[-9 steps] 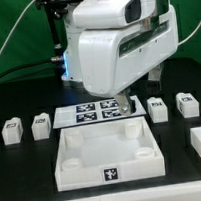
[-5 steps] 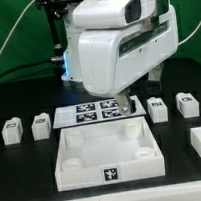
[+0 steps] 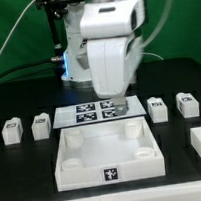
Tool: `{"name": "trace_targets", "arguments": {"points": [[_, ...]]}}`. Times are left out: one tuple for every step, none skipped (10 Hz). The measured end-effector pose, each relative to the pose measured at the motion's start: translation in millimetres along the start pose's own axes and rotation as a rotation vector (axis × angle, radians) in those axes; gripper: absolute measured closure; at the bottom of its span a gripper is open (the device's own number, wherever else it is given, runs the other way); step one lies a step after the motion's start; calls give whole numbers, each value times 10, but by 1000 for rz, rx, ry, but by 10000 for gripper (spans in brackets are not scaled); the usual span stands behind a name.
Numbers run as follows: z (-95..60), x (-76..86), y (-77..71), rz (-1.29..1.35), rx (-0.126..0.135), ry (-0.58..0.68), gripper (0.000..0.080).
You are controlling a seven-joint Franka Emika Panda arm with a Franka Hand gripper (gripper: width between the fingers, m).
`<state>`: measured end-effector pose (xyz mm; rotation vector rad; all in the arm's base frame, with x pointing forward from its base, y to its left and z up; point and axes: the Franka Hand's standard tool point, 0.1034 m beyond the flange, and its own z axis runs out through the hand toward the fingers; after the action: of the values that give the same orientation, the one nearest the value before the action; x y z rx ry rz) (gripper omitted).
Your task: Assemble one leg
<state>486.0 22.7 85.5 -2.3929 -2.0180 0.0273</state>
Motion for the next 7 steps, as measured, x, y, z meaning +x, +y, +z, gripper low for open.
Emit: {"name": "trace_targets", "arguments": {"points": [[108, -155, -120, -122, -7, 6, 150], [248, -276, -242, -213, -7, 11, 150], [403, -342, -320, -296, -1, 19, 150], [563, -351, -380, -250, 7, 27, 150], [669, -349, -435, -236, 16, 31, 150], [744, -359, -477, -229, 26, 34, 150], [783, -401, -484, -220, 33, 35, 150]]}}
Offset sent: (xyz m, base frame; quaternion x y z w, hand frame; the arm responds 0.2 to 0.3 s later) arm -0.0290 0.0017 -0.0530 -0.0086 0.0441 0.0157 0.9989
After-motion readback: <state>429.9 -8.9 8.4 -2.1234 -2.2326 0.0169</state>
